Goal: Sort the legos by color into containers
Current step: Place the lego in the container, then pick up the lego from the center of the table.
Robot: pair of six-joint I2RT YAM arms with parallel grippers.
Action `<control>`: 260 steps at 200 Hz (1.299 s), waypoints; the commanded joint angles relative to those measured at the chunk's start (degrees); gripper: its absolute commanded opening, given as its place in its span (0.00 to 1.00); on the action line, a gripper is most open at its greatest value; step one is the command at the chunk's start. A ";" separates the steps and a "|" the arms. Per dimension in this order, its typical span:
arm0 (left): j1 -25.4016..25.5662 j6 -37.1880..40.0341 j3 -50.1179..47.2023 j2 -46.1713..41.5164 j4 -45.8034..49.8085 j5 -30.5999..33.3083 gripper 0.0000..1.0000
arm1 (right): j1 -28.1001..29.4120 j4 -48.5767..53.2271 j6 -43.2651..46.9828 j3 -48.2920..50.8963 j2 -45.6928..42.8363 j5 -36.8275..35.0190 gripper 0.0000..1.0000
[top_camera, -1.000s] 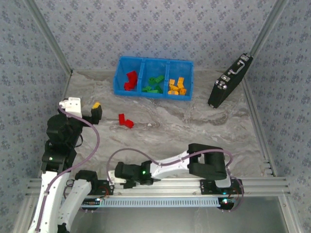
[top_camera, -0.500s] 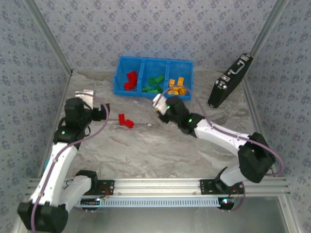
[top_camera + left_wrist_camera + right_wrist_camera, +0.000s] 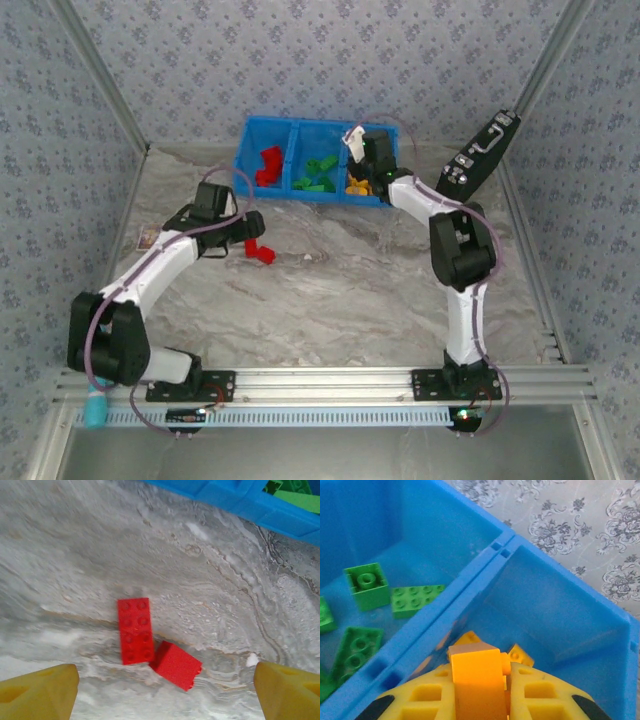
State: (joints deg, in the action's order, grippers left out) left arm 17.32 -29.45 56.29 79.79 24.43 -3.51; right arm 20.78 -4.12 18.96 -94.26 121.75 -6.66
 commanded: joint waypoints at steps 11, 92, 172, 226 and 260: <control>3.61 -11.05 3.12 5.05 -1.07 -3.18 0.90 | -0.96 3.48 -1.65 -6.81 5.46 0.72 0.21; 7.98 -28.47 3.58 9.45 3.61 4.09 0.90 | -0.83 3.19 -3.28 -7.22 3.89 5.60 0.62; 11.48 -37.73 4.31 13.88 6.18 7.08 0.87 | -2.26 -0.60 -1.47 -2.37 -4.21 8.60 0.65; 11.57 -38.50 4.41 17.71 3.26 10.17 0.82 | -3.28 -1.44 -0.71 1.37 -9.78 9.21 0.66; 11.59 -38.57 5.33 21.81 0.81 10.68 0.77 | -4.51 -0.54 -0.64 4.49 -13.77 9.07 0.65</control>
State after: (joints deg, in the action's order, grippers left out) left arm 28.77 -67.20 60.01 99.15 26.85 5.48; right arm 17.21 -4.56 17.61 -92.25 112.20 2.00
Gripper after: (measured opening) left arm 0.789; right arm 0.655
